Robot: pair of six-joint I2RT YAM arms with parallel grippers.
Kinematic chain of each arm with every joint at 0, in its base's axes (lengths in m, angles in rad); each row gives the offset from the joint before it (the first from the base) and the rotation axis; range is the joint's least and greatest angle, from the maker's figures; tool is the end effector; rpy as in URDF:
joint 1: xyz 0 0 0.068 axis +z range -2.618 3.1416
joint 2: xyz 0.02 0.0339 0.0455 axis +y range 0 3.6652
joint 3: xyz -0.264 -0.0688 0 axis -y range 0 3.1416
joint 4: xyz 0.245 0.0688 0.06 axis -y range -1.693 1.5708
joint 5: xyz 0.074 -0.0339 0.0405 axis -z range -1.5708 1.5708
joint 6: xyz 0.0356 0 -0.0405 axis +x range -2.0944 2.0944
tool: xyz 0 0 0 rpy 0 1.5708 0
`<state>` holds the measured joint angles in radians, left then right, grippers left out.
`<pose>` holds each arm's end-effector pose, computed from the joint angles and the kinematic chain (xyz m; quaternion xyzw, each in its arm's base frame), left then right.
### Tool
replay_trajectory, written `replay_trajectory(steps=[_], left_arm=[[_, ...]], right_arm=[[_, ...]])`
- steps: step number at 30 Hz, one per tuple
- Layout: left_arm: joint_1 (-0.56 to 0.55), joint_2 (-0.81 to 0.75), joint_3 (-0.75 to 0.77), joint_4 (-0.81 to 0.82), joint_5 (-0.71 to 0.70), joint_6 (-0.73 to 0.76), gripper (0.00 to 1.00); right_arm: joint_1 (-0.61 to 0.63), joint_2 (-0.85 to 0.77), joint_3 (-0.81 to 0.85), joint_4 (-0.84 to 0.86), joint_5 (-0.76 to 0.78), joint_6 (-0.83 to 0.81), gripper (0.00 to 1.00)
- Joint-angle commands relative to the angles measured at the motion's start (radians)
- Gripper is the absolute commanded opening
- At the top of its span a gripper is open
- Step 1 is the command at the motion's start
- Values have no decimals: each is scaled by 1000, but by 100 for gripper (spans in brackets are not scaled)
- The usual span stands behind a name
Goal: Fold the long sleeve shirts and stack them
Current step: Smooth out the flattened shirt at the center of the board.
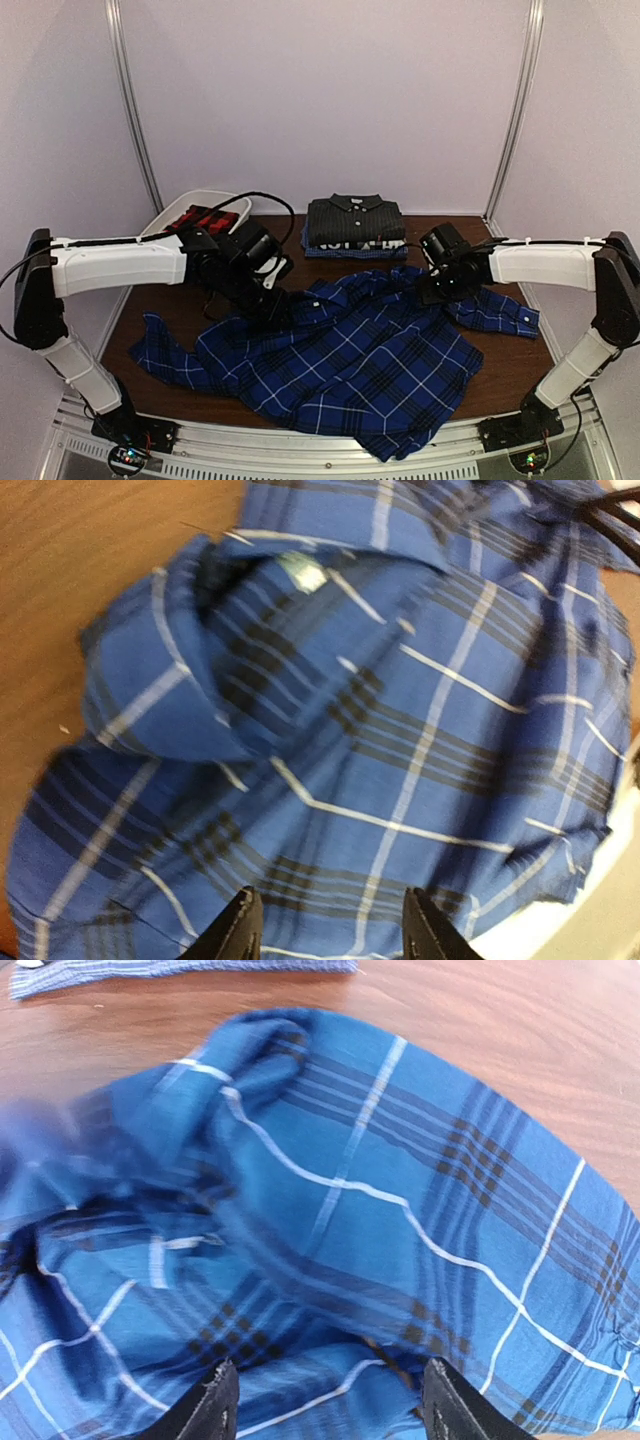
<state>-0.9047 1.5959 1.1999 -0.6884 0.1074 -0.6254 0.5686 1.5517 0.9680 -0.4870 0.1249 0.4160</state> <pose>0.1990 -0.2594 0.2416 0.1477 0.9579 -0.2041 0.1374 0.2593 0.1604 0.1966 -0.0583 0.9654 0.0634 0.2462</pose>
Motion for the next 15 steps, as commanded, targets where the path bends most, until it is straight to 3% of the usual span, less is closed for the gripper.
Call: replay_trajectory(steps=[1,15], left_arm=[[19,91,77,-32,-108,109,52],[38,289,246,-97,-284,149,54]], right_arm=[[47,-22,47,-15,36,7,65],[152,10,87,23,34,45,66]])
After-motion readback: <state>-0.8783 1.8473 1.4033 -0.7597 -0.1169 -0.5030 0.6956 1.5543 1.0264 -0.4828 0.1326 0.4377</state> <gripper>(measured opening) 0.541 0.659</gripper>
